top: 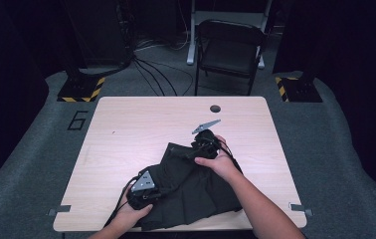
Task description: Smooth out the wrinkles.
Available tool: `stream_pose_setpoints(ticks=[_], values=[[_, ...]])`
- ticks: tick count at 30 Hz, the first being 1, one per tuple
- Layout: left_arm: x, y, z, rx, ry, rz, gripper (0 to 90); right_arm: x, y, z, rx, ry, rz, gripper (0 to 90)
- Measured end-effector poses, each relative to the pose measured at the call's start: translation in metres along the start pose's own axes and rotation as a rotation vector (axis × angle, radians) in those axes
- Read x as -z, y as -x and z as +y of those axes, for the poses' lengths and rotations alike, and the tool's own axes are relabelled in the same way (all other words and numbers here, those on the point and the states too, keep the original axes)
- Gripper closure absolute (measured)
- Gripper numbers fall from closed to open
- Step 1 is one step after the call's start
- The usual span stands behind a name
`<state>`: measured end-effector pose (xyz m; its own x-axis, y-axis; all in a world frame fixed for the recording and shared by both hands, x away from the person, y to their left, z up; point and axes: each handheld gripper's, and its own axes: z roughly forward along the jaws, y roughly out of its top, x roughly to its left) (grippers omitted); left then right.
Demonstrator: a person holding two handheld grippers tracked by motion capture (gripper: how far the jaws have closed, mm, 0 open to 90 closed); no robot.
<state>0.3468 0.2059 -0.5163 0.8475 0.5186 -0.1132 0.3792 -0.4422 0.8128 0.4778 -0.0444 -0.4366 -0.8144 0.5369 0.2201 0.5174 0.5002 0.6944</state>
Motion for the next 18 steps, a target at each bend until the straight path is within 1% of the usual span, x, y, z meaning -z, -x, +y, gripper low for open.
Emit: stream_pose_setpoints(ticks=[1,2,3,4,5,7,8,9,10,11,12,13,14,15,16,17,18], values=[[0.000,0.000,0.000,-0.003,0.001,0.002,85.5,0.001,-0.001,0.000,0.001,-0.004,-0.004,21.3],[0.000,0.000,0.000,-0.005,0.004,0.004,85.5,0.002,-0.002,-0.001,0.016,-0.002,-0.012,23.0],[0.000,0.000,0.000,-0.008,-0.005,-0.002,85.5,0.004,-0.003,-0.001,0.015,-0.003,-0.014,24.5],[0.000,0.000,0.000,-0.007,-0.001,0.001,85.5,0.005,-0.004,-0.002,0.025,0.006,-0.018,27.2],[0.000,0.000,0.000,-0.009,-0.003,0.001,85.5,0.005,-0.005,-0.003,0.018,0.015,-0.023,30.3],[0.000,-0.001,0.000,-0.008,-0.002,0.000,85.5,0.008,-0.005,-0.005,0.035,0.009,-0.024,37.6],[-0.001,0.000,-0.001,-0.007,0.007,0.011,85.5,0.009,-0.005,-0.008,0.043,0.016,-0.028,44.3],[-0.001,-0.001,-0.001,-0.009,0.005,0.009,85.5,0.011,-0.006,-0.010,0.027,0.015,-0.027,46.5],[-0.001,-0.001,0.000,-0.013,-0.001,0.008,85.5,0.011,-0.006,-0.010,0.027,0.015,-0.027,46.5],[-0.002,-0.001,0.000,-0.024,0.000,0.020,85.5,0.015,-0.005,-0.012,0.035,0.031,-0.021,51.9],[-0.002,-0.001,0.001,-0.026,-0.002,0.024,85.5,0.015,-0.005,-0.012,0.035,0.031,-0.021,51.9],[-0.003,-0.002,0.002,-0.028,-0.005,0.027,85.5,0.017,-0.005,-0.013,0.043,0.037,-0.026,54.2],[-0.004,-0.005,0.004,-0.027,-0.013,0.031,85.5,0.022,-0.004,-0.015,0.043,0.039,-0.031,57.9],[-0.006,-0.006,0.004,-0.017,-0.004,0.040,85.5,0.023,-0.003,-0.016,0.034,0.040,-0.037,59.6],[-0.007,-0.008,0.005,-0.008,-0.001,0.040,85.5,0.023,-0.003,-0.016,0.034,0.040,-0.037,59.6],[-0.008,-0.012,0.006,-0.012,0.001,0.045,85.5,0.025,-0.001,-0.017,0.038,0.044,-0.039,61.3],[-0.009,-0.013,0.007,-0.002,0.007,0.042,85.5,0.026,0.001,-0.019,0.032,0.047,-0.041,63.4]])
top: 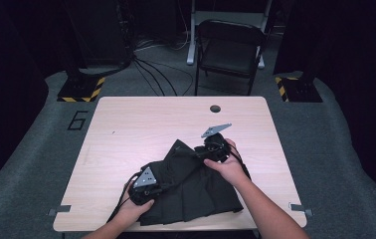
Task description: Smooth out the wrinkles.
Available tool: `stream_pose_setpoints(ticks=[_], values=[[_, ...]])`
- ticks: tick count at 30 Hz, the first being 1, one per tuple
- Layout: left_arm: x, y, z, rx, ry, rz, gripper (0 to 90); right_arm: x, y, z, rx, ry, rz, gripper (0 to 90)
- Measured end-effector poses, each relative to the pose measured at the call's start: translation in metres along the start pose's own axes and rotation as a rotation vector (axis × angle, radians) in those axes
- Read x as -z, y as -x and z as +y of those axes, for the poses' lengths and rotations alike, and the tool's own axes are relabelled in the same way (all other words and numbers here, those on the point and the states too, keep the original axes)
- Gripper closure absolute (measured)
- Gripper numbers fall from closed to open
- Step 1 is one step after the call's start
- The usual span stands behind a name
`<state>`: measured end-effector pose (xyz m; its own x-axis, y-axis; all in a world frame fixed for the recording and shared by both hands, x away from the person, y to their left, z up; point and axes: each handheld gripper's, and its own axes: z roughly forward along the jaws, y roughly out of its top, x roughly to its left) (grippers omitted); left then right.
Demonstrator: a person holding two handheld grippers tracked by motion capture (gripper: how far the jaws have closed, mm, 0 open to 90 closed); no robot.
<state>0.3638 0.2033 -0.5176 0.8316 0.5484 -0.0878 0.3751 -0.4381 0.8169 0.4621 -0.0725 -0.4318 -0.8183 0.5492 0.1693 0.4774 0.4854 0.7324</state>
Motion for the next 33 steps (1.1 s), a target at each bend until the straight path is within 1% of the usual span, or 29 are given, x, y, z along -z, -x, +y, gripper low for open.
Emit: stream_pose_setpoints(ticks=[1,2,3,4,5,6,7,9,10,11,12,14,15,17,18,19,20,21,22,23,24,25,27,28,29,30,31,32,33], values=[[-0.001,-0.002,0.000,0.017,0.009,-0.001,85.5,0.001,0.001,-0.001,-0.014,0.005,-0.003,65.7],[-0.001,-0.004,0.001,0.015,-0.004,-0.011,85.5,0.003,0.004,-0.003,-0.015,0.010,-0.002,67.9],[-0.001,-0.004,0.001,0.009,-0.005,-0.010,85.4,0.005,0.005,-0.005,-0.021,0.013,0.001,69.5],[0.000,-0.004,0.002,-0.002,-0.007,-0.008,85.3,0.008,0.005,-0.009,-0.015,0.028,0.004,70.7],[0.000,-0.003,0.001,0.000,0.001,0.004,85.3,0.008,0.005,-0.009,-0.015,0.028,0.004,70.7],[0.001,-0.002,0.001,0.001,-0.007,0.001,85.2,0.009,0.003,-0.012,-0.012,0.034,0.004,70.9],[0.002,-0.003,0.001,-0.001,-0.009,0.000,85.1,0.011,0.002,-0.016,-0.006,0.044,0.006,71.2],[0.003,-0.003,0.000,0.015,0.001,0.003,84.7,0.013,-0.001,-0.025,0.013,0.051,0.002,71.5],[0.004,-0.003,0.000,0.022,-0.004,0.000,84.4,0.015,-0.003,-0.031,0.014,0.058,0.000,71.6],[0.005,-0.004,0.000,0.018,-0.001,-0.004,83.9,0.017,-0.004,-0.036,0.015,0.062,0.000,71.6],[0.006,-0.003,0.000,0.028,-0.008,-0.011,82.8,0.018,-0.005,-0.042,0.018,0.067,0.000,71.6],[0.009,-0.004,0.000,0.021,-0.009,-0.014,80.8,0.021,-0.007,-0.052,0.018,0.066,0.000,72.0],[0.011,-0.004,0.000,0.028,-0.015,-0.028,80.1,0.022,-0.008,-0.056,0.016,0.066,-0.002,72.2],[0.015,-0.005,0.000,0.029,-0.014,-0.022,78.5,0.023,-0.009,-0.064,0.015,0.065,0.000,72.4],[0.018,-0.006,0.000,0.037,-0.012,-0.023,76.8,0.023,-0.010,-0.068,0.013,0.065,-0.001,72.5],[0.021,-0.006,0.000,0.048,-0.013,-0.026,70.1,0.024,-0.011,-0.073,0.020,0.063,0.001,72.4],[0.025,-0.007,0.000,0.058,-0.004,-0.018,70.1,0.024,-0.011,-0.073,0.020,0.063,0.001,72.4],[0.029,-0.007,0.000,0.066,0.001,-0.014,66.5,0.024,-0.011,-0.076,0.024,0.066,-0.004,72.2],[0.033,-0.008,0.000,0.066,0.011,0.001,61.3,0.025,-0.012,-0.078,0.026,0.069,-0.001,71.7],[0.038,-0.007,0.001,0.068,0.018,0.013,51.2,0.027,-0.012,-0.081,0.025,0.075,0.000,70.8],[0.042,-0.008,0.002,0.060,0.027,0.020,51.2,0.027,-0.012,-0.081,0.025,0.075,0.000,70.8],[0.046,-0.007,0.006,0.058,0.049,0.023,45.4,0.028,-0.013,-0.083,0.025,0.076,-0.004,70.2],[0.047,-0.006,0.009,0.056,0.045,0.026,39.6,0.028,-0.015,-0.084,0.022,0.070,-0.003,69.8],[0.045,-0.005,0.012,0.050,0.042,0.040,39.6,0.028,-0.015,-0.084,0.022,0.070,-0.003,69.8],[0.042,-0.005,0.015,0.054,0.030,0.039,37.1,0.027,-0.015,-0.085,0.032,0.069,-0.006,69.8],[0.039,-0.006,0.017,0.064,0.022,0.039,36.7,0.027,-0.016,-0.086,0.029,0.064,-0.009,69.8],[0.034,-0.007,0.019,0.076,0.026,0.040,36.7,0.026,-0.017,-0.086,0.028,0.058,-0.011,69.8],[0.031,-0.008,0.021,0.089,0.029,0.023,37.5,0.026,-0.017,-0.086,0.034,0.057,-0.010,69.9],[0.028,-0.008,0.022,0.100,0.045,0.004,43.0,0.025,-0.017,-0.086,0.030,0.057,-0.013,69.9]])
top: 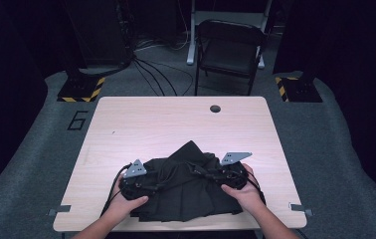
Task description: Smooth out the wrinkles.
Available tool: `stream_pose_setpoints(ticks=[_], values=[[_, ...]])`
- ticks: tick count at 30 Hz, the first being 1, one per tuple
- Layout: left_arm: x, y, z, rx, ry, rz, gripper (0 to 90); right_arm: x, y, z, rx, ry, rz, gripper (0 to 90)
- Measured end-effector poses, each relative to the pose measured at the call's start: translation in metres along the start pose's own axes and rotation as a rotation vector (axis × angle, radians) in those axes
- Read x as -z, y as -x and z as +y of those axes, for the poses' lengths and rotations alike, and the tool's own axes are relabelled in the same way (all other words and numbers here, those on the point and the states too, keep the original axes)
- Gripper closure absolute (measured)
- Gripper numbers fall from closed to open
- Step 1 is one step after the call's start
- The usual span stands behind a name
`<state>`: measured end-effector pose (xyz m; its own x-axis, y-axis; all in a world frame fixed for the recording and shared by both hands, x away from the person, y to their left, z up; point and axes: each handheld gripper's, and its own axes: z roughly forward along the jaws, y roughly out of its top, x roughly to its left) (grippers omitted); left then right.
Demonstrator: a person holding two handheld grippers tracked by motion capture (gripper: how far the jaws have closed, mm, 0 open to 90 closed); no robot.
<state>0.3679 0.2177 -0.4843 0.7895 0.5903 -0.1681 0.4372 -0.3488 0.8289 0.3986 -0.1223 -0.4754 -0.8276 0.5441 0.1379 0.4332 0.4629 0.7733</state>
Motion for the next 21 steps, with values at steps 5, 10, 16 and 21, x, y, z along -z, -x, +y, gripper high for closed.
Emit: stream_pose_setpoints(ticks=[5,10,16,21], values=[[0.001,0.007,0.006,-0.052,0.035,-0.020,76.5,-0.001,0.001,-0.003,-0.010,-0.011,0.003,71.5],[0.016,0.001,0.004,-0.091,0.032,-0.011,81.0,0.004,0.004,-0.006,-0.020,-0.019,0.004,77.9],[0.019,0.001,-0.001,-0.126,-0.014,-0.062,81.3,0.010,0.001,-0.012,-0.024,-0.044,0.011,78.8],[0.016,0.004,-0.013,-0.179,-0.100,-0.083,81.3,0.013,0.001,-0.025,-0.019,-0.110,-0.011,77.2]])
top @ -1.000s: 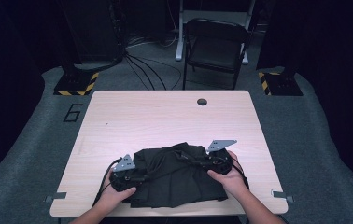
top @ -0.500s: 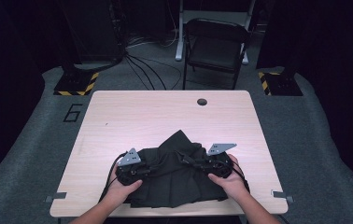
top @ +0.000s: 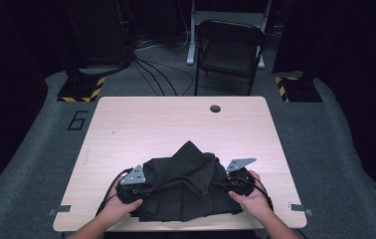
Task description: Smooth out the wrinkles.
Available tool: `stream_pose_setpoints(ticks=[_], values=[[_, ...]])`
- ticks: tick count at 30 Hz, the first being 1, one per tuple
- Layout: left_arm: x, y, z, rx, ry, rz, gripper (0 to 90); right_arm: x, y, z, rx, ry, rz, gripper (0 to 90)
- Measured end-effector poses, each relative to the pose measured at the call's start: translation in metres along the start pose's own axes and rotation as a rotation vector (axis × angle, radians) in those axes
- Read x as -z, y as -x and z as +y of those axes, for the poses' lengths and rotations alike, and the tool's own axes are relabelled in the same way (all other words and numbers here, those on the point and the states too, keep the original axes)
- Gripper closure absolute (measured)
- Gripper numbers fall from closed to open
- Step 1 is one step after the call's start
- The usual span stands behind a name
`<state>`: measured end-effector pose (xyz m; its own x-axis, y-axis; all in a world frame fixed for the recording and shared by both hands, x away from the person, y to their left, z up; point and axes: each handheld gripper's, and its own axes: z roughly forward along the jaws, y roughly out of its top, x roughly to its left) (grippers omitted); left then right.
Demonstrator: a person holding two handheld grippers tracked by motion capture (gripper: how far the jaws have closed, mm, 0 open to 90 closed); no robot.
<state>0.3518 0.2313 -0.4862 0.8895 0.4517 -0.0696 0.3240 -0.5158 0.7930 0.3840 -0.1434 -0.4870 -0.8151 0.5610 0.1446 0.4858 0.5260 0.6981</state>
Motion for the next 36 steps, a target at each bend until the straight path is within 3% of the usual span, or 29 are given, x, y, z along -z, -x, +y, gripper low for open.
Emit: stream_pose_setpoints(ticks=[3,7,9,16,19,21,24,29,31,34,36], values=[[-0.003,0.000,-0.007,0.015,-0.019,0.004,81.3,0.011,0.004,-0.005,-0.042,0.017,-0.012,66.2],[-0.009,0.003,-0.013,0.016,-0.043,0.002,81.4,0.017,-0.001,-0.002,-0.054,0.047,0.004,60.4],[-0.009,0.004,-0.014,0.006,-0.061,0.000,81.3,0.018,-0.009,0.004,-0.040,0.065,0.020,56.9],[-0.010,0.006,-0.016,0.022,-0.050,0.010,80.2,0.010,-0.040,0.020,0.025,0.108,0.078,45.1],[-0.007,0.006,-0.015,0.066,-0.038,-0.030,67.7,0.005,-0.050,0.026,0.065,0.109,0.099,42.4],[-0.005,0.009,-0.015,0.077,-0.027,-0.031,55.8,0.002,-0.055,0.028,0.075,0.101,0.108,39.8],[0.002,0.012,-0.013,0.085,-0.001,-0.049,46.0,-0.005,-0.060,0.028,0.121,0.073,0.093,38.9],[0.013,0.008,-0.007,0.130,0.065,-0.029,41.5,-0.012,-0.062,0.023,0.173,0.015,0.002,42.9],[0.015,0.005,-0.003,0.149,0.077,-0.009,41.1,-0.011,-0.062,0.022,0.188,0.015,-0.005,50.8],[0.013,0.001,0.002,0.148,0.093,0.015,44.1,-0.010,-0.061,0.022,0.206,0.000,0.001,59.8],[0.010,0.001,0.006,0.155,0.082,0.017,45.4,-0.010,-0.062,0.022,0.208,-0.006,0.007,64.7]])
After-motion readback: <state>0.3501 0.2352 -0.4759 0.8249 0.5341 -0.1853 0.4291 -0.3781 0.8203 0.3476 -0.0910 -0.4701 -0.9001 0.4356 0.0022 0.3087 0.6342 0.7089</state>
